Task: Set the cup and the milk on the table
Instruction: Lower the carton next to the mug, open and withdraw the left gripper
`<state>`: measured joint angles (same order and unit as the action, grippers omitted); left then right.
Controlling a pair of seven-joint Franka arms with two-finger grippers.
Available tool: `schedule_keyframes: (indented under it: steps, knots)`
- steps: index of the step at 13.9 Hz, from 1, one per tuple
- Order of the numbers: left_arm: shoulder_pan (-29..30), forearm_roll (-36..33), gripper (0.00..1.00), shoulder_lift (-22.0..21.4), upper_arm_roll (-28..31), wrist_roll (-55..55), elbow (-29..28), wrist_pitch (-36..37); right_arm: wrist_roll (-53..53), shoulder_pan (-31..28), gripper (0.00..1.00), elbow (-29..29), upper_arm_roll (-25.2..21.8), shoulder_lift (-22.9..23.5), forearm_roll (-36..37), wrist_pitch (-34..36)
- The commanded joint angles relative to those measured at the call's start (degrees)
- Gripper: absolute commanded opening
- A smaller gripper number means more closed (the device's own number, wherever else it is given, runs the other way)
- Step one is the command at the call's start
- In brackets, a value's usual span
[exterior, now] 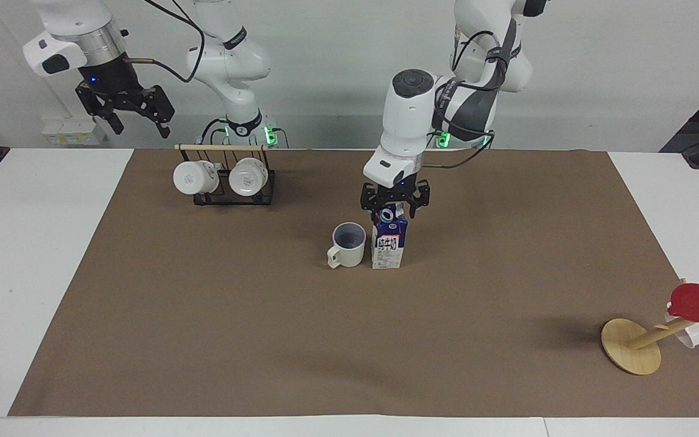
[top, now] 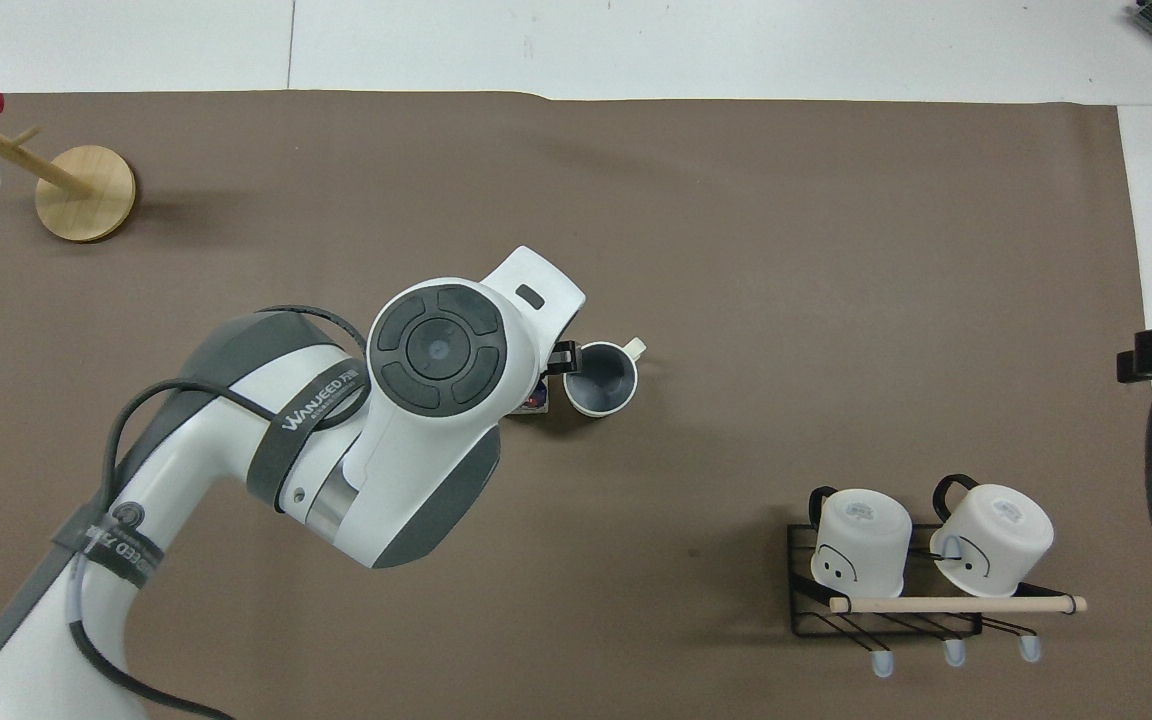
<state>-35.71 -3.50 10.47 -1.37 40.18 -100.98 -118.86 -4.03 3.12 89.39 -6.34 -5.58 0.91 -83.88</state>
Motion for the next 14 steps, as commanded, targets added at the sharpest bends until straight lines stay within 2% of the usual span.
schedule_keyframes:
  steps: [1, 3, 9, 14]
  knots:
    - [-0.06, -0.55, 1.00, -4.39, 0.67, -0.10, -0.09, 3.89, 1.22, -0.22, 1.00, 0.00, 0.10, -0.39, -0.39, 0.64]
    - [0.20, -0.55, 1.00, -7.12, 1.10, -2.20, -0.35, 7.39, 1.22, -0.31, 1.00, 0.00, 0.10, -0.39, -0.39, 0.64]
    - [7.67, -0.46, 1.00, -12.40, 1.28, -14.32, -1.32, 13.21, 1.22, -0.31, 1.00, 0.00, 0.10, -0.39, -0.39, 0.73]
    - [16.62, 1.82, 1.00, -16.09, 1.28, -28.89, -2.03, 17.51, 1.22, -0.31, 1.00, 0.00, 0.10, -0.39, -0.39, 0.64]
